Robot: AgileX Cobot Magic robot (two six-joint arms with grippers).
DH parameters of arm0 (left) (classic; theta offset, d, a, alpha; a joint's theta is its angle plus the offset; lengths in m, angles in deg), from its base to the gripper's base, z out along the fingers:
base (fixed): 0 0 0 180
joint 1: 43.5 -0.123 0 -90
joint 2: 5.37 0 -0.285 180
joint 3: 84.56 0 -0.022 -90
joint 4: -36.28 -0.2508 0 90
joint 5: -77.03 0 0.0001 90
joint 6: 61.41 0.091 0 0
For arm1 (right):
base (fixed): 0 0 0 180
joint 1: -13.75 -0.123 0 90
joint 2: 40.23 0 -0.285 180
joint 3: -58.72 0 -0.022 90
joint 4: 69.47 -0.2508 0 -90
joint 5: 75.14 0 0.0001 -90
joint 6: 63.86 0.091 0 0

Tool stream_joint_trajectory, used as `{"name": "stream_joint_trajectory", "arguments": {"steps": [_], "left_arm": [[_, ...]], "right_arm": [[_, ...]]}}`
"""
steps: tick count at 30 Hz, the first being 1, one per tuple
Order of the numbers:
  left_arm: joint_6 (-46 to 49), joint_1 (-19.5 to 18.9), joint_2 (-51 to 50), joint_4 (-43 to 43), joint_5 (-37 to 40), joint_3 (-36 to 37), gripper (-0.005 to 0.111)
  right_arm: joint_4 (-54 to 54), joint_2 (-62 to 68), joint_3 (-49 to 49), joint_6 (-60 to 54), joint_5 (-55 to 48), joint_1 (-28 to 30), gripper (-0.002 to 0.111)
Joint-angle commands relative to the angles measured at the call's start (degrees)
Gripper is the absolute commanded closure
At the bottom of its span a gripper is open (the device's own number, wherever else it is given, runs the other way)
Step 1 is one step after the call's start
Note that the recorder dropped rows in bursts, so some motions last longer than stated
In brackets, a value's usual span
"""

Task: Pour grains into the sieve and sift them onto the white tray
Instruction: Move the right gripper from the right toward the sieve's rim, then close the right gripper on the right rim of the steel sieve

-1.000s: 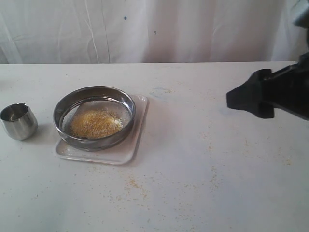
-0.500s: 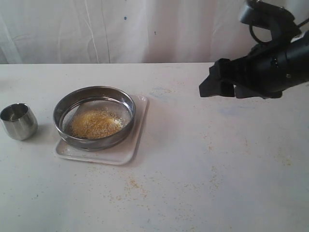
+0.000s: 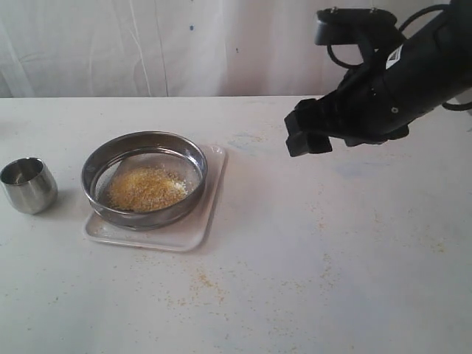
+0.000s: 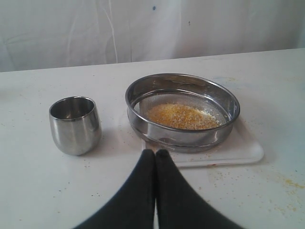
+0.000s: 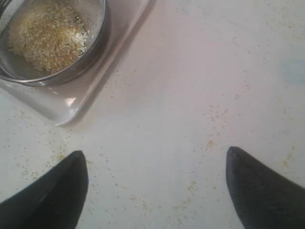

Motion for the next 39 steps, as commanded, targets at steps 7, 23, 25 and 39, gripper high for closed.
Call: {"name": "stream_joint_trajectory", "arguments": {"steps": [7,23,25,39], "left_arm": [[0.2,0.3,0.3,0.4,0.0,0.2,0.107],[0.2,0.3,0.3,0.4,0.0,0.2,0.107],[0.2,0.3,0.3,0.4,0.0,0.2,0.107],[0.2,0.3,0.3,0.4,0.0,0.2,0.107]], "right_arm": [[3.2,10.7,10.7,6.0,-1.7,-5.5,0.034],[-1.4,40.4,38.2,11.7,-1.8,-9.1,0.047],[-1.4,43.3,40.8,11.7,-1.9,-9.3,0.047],[-2.0,53.6,49.3,10.2,-2.6,-9.9,0.047]]}}
